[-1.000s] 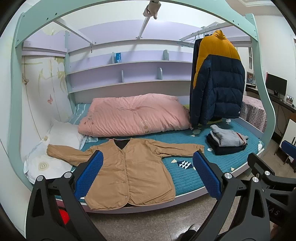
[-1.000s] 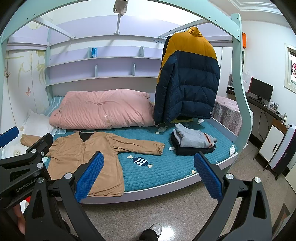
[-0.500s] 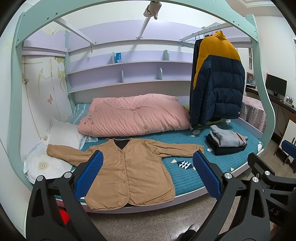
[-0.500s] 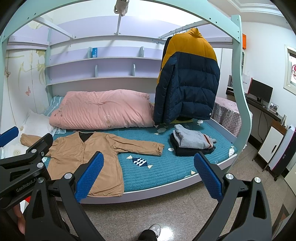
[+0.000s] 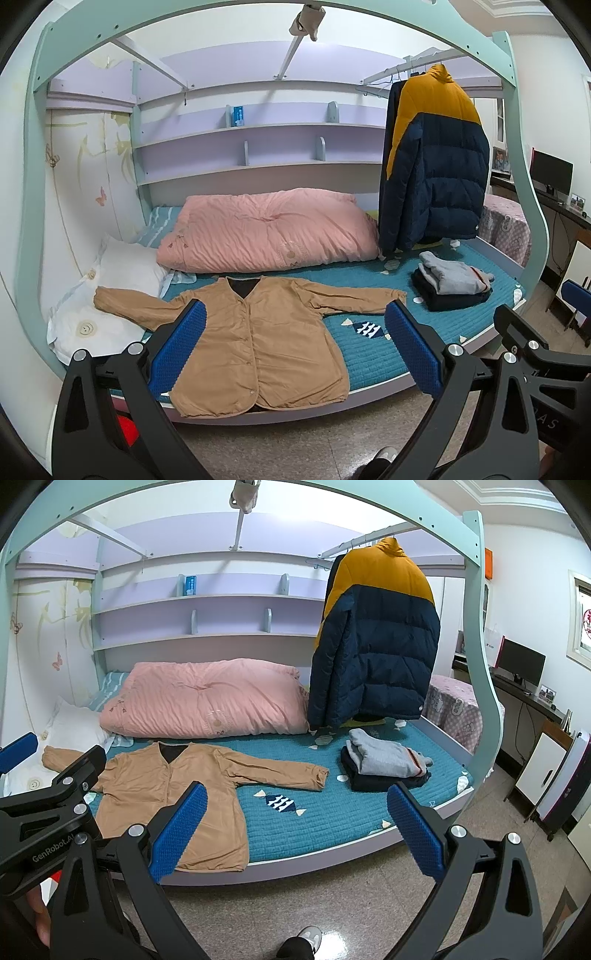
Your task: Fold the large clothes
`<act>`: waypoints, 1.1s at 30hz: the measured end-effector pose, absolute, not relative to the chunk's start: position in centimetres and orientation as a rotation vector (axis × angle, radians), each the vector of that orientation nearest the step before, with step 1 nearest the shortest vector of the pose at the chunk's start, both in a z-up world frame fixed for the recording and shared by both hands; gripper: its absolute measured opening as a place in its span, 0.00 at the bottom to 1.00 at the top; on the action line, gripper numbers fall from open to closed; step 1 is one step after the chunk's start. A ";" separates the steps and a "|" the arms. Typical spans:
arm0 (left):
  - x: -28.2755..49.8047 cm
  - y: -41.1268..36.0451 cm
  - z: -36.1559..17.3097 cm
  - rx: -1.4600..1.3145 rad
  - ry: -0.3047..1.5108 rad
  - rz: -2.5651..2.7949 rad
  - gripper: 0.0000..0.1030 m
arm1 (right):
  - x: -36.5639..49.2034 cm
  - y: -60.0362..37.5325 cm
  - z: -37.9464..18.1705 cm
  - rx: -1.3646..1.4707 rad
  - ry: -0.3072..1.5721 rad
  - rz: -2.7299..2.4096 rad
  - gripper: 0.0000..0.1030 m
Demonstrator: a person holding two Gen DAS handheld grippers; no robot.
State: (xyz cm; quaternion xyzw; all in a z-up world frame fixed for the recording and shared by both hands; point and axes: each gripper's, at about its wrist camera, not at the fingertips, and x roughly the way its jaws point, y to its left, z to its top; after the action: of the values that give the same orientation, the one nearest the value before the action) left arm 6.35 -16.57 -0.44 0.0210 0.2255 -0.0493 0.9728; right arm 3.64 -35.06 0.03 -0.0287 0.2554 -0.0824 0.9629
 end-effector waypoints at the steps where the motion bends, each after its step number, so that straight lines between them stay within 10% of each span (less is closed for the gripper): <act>1: 6.3 -16.7 -0.4 0.042 0.456 -0.099 0.94 | 3.7 -35.1 0.0 -0.057 0.519 -0.166 0.92; 33: 5.0 -17.4 0.3 0.028 0.454 -0.078 0.94 | 3.3 -35.2 0.9 -0.082 0.509 -0.162 0.92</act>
State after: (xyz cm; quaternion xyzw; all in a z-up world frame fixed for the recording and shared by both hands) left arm 4.96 -17.43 0.31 0.0138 0.2250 -0.0389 0.9735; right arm 3.33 -35.24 0.88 -0.0406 0.2512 -0.0802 0.9637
